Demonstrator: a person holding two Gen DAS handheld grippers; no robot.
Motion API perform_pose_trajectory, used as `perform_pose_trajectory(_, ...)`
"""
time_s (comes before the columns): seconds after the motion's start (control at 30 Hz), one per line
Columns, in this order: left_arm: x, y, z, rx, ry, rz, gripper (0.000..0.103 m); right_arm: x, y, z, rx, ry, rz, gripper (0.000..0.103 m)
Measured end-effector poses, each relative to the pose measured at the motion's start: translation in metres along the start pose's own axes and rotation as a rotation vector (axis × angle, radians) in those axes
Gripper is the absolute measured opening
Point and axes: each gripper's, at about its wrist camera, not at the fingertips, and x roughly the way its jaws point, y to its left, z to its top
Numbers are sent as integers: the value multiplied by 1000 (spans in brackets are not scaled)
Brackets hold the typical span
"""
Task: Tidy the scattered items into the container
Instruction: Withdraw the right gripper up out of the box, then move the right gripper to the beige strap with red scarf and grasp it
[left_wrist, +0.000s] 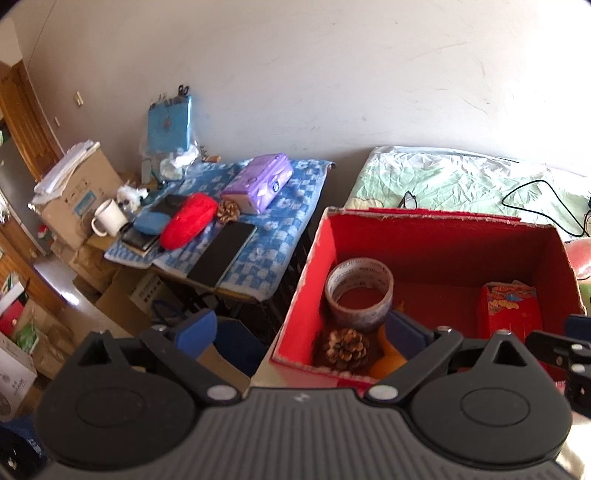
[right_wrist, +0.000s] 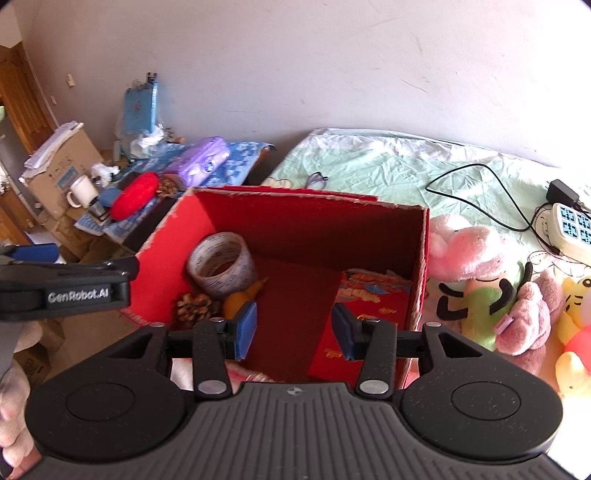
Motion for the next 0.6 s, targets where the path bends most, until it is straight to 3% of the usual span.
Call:
perform_pose_trajectory(0.27,-12,20,-29,-39,52,5,101,-24,16,-34,-58,2,118,48)
perform_pose_trajectory(0.47,-5,27,-49,-45,102,16,101,-22,21,-56,-81,63,187,48)
perform_pose_trajectory(0.6,4,28,-61,-35,137,9,101,-10,21,-71,-73,125,189,48)
